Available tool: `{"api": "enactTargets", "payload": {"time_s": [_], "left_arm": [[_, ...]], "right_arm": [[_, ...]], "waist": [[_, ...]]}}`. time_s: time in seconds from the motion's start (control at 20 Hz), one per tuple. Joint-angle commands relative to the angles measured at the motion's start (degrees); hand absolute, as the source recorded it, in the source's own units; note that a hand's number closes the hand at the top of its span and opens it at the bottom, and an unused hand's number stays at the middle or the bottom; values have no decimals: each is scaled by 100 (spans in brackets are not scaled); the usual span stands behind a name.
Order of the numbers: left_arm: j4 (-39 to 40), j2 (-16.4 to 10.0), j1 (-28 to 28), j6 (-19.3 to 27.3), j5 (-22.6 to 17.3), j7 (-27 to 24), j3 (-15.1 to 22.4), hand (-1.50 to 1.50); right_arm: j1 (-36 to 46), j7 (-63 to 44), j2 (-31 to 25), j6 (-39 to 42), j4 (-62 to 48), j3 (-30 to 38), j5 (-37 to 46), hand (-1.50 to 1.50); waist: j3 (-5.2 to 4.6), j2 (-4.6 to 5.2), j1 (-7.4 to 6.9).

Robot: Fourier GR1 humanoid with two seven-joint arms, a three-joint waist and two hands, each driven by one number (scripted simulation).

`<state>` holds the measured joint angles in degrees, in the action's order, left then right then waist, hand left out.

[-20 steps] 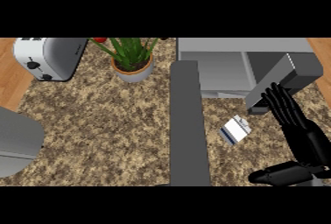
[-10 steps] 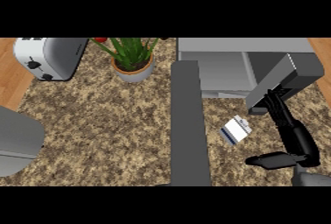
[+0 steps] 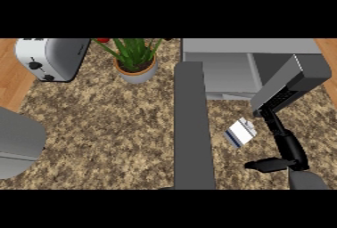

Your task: Pick up the milk, place it into the microwave and close the microwave

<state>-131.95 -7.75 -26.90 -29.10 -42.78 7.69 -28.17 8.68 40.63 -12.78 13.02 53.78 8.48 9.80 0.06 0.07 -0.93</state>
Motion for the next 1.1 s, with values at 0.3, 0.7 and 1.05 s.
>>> {"api": "enactTargets", "payload": {"time_s": [0.3, 0.7, 1.05], "left_arm": [[79, 211, -56, -457, -131, -40, -264, -150], [-154, 221, -366, -616, -577, 180, -388, -150], [-56, 119, -63, -494, -550, 275, -377, -150]], "right_arm": [[1180, 1856, -206, -622, -3079, 167, 675, -150], [1674, 2437, -70, -714, -4112, 306, 724, -150], [2021, 2333, 73, -226, -4288, 462, 521, 150]], "waist": [[4, 17, -35], [16, 43, -117], [25, 77, -108]]}}
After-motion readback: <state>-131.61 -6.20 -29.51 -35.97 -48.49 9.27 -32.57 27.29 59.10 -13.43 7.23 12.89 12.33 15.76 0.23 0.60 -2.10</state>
